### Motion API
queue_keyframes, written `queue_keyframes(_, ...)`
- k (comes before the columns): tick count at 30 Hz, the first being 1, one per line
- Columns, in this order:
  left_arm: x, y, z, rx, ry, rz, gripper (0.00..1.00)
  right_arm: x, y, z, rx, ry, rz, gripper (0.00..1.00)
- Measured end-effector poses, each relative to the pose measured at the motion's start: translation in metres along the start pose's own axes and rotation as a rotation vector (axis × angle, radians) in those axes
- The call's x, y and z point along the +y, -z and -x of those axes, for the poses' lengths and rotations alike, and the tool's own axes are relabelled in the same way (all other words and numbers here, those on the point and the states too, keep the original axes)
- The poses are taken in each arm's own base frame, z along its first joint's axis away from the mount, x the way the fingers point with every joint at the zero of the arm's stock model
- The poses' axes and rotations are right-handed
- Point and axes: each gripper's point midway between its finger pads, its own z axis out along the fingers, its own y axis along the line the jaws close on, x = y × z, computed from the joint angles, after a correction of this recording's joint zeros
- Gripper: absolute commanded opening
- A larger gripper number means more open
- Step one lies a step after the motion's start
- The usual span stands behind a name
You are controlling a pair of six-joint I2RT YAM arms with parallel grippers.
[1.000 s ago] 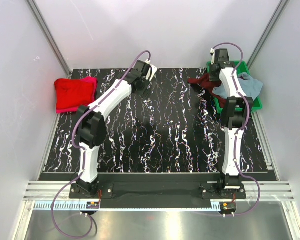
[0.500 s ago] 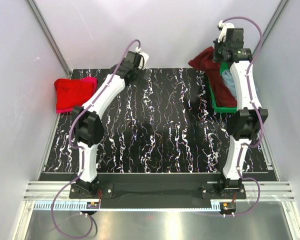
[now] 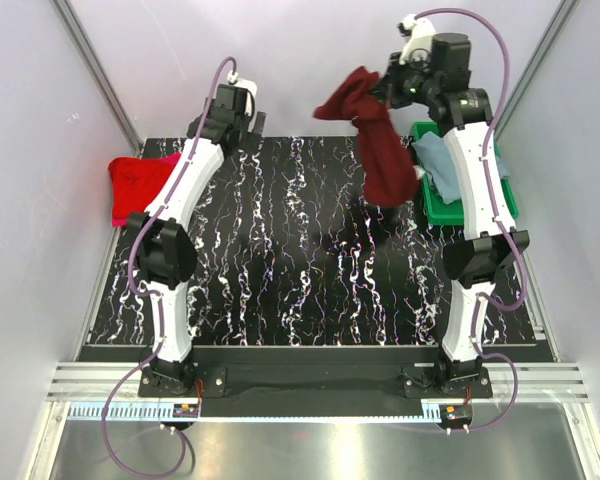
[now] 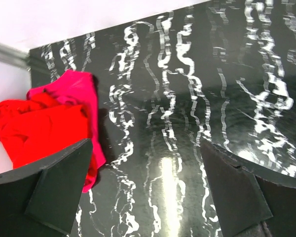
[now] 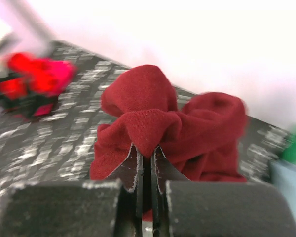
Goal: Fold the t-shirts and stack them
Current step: Move the tshirt to the center of the board, then flatten the tshirt out
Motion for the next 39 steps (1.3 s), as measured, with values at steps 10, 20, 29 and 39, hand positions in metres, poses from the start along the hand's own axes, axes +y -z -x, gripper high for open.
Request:
queue_keyframes(10, 0.042, -0.006, -0.006, 0.019, 0.054, 0.112, 0.99, 0.153, 0.002, -0.009, 0.055, -0.118, 0.511, 0.00)
queue_keyframes(20, 0.037, -0.006, -0.011, 0.027, 0.043, 0.108, 0.99, 0.069, -0.051, -0.243, 0.538, -0.403, 0.362, 0.73)
queue_keyframes(29, 0.021, -0.002, -0.032, 0.078, 0.027, 0.017, 0.99, 0.000, -0.037, -0.298, 0.630, -0.413, 0.175, 0.77)
queue_keyframes(39, -0.031, 0.013, -0.104, 0.265, -0.027, -0.165, 0.99, -0.069, -0.058, -0.288, 0.530, -0.343, 0.011, 0.76)
